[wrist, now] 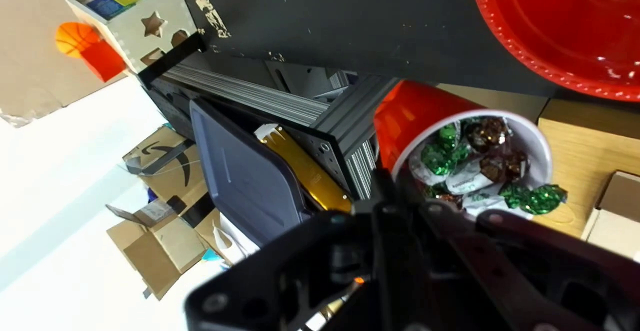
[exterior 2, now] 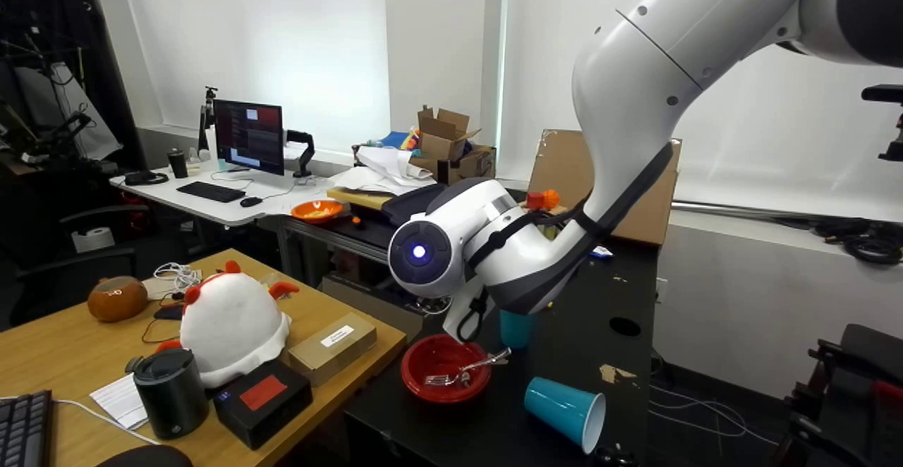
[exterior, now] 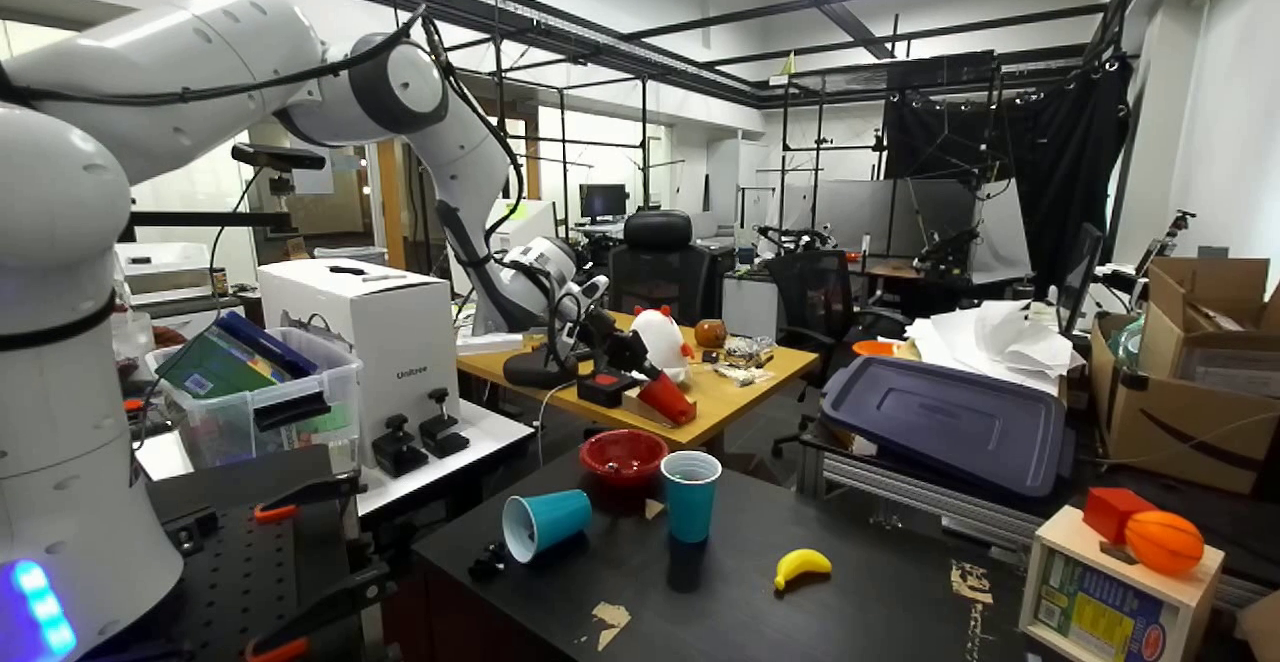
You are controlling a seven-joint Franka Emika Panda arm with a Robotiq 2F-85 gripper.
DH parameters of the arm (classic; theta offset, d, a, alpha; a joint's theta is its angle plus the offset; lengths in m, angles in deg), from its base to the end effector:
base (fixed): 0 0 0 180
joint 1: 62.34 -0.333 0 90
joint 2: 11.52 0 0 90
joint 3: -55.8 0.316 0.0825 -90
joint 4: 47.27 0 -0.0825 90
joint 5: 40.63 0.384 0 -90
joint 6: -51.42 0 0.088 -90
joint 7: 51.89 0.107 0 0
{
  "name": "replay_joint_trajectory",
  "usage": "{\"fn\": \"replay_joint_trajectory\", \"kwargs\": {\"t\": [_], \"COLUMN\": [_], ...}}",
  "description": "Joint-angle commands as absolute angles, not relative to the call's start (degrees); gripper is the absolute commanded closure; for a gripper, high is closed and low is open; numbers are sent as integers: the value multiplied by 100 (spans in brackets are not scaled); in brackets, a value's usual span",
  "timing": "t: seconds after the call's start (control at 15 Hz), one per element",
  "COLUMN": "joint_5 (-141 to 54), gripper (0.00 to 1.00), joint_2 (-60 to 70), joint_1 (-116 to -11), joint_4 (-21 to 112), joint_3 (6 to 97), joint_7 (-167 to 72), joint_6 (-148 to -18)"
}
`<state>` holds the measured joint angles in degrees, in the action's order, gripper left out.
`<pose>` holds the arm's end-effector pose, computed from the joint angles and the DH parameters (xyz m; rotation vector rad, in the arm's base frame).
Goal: Pour the things in the red cup into the red bowl
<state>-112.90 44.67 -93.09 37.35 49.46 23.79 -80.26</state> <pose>0.6397 0.2807 0.0895 2.3132 0.1622 0.7710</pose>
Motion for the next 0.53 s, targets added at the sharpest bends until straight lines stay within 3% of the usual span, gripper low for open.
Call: {"fn": "replay_joint_trajectory", "kwargs": {"t": [0.0,0.47], "joint_5": [-11897,-12643], "gripper": [99,99], "joint_2": [4158,4195], "joint_1": [-9277,-9050], "joint_4": [4160,4391], "joint_3": [5120,5607], "joint_7": [2759,3005], "joint_6": [-7663,-7040]}}
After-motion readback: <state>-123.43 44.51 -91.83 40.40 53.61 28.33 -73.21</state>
